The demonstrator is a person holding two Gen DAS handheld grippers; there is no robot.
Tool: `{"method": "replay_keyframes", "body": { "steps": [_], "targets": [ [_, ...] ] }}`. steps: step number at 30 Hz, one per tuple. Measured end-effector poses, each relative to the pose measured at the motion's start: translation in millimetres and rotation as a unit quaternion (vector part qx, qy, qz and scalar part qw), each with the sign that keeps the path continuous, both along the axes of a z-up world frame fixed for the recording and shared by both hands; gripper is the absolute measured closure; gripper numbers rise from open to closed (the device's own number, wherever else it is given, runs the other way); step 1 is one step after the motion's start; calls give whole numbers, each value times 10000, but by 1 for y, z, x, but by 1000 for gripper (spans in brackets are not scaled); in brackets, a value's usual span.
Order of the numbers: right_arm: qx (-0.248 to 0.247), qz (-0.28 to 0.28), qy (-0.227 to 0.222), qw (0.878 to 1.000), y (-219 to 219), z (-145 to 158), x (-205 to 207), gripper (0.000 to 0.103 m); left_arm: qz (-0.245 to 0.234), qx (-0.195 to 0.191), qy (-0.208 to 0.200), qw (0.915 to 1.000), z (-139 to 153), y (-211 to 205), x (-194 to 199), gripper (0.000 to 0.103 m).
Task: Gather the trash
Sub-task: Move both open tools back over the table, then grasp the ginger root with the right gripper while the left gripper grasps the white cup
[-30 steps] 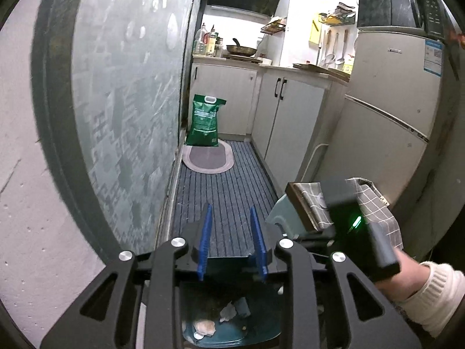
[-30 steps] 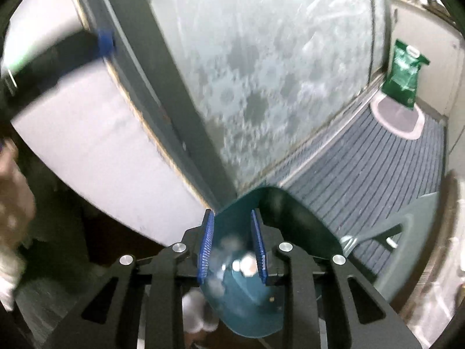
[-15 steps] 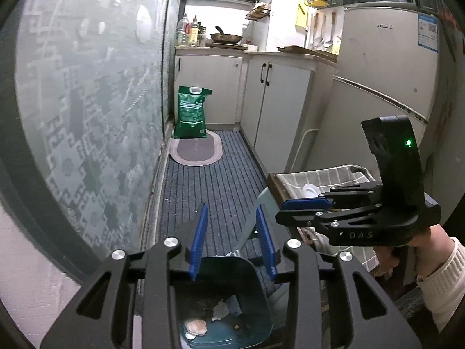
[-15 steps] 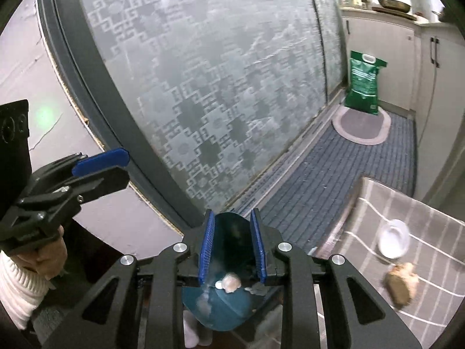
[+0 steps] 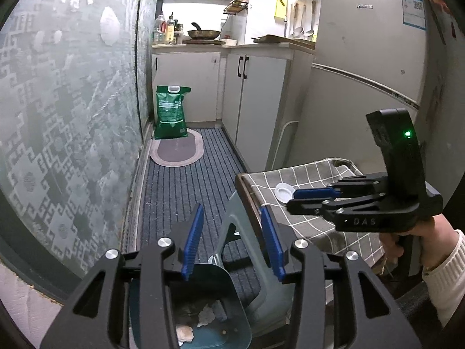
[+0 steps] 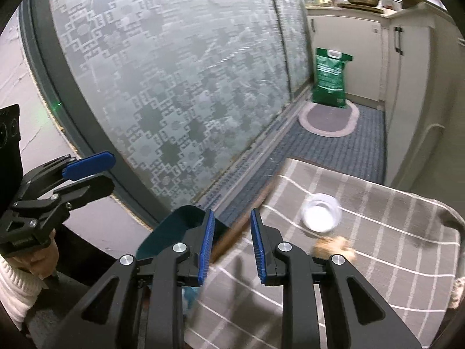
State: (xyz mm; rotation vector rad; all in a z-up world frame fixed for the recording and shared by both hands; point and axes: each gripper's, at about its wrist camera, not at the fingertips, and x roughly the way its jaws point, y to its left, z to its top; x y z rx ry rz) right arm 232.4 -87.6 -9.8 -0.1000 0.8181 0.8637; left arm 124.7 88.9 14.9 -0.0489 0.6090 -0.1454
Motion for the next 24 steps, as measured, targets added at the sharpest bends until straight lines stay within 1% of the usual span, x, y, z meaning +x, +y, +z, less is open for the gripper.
{"method": "replay_keyframes", "body": {
  "steps": [1, 2, 4, 6, 8, 13, 16, 21, 23, 24],
  "targets": [
    [-52, -91, -33, 9999, -6, -1, 2, 70, -7, -9, 13, 10000, -2, -2, 3, 58],
    [-74, -155, -43, 9998, -10, -2, 4, 67, -17, -15, 21, 10000, -2, -4, 4, 57],
    [-71, -292, -38, 9995, -19, -5, 8, 54, -38, -25, 34, 10000, -5, -8, 8, 53],
    [-67, -377, 32, 9993, -26, -10, 13, 51, -74, -24, 42, 10000, -7, -11, 12, 52],
    [-192, -429, 12, 9989, -30, -15, 16, 50, -109, -17, 66, 9999, -10, -14, 15, 50],
    [-463, -614, -63, 9970, -40, -28, 21, 41, -123, -13, 158, 9998, -18, -17, 23, 48],
    [-560, -699, -98, 9959, -44, -33, 25, 40, -115, -53, 196, 9997, -24, -18, 28, 47],
    [-908, -571, -269, 9939, -34, -41, 22, 41, -154, -71, 264, 9995, -32, -23, 36, 47],
    [-1050, -541, -330, 9925, -29, -45, 23, 46, -165, -72, 292, 9994, -34, -25, 39, 47],
    [-1086, -525, -316, 9922, -28, -47, 24, 52, -170, -70, 306, 9994, -36, -26, 40, 47]
  ]
}}
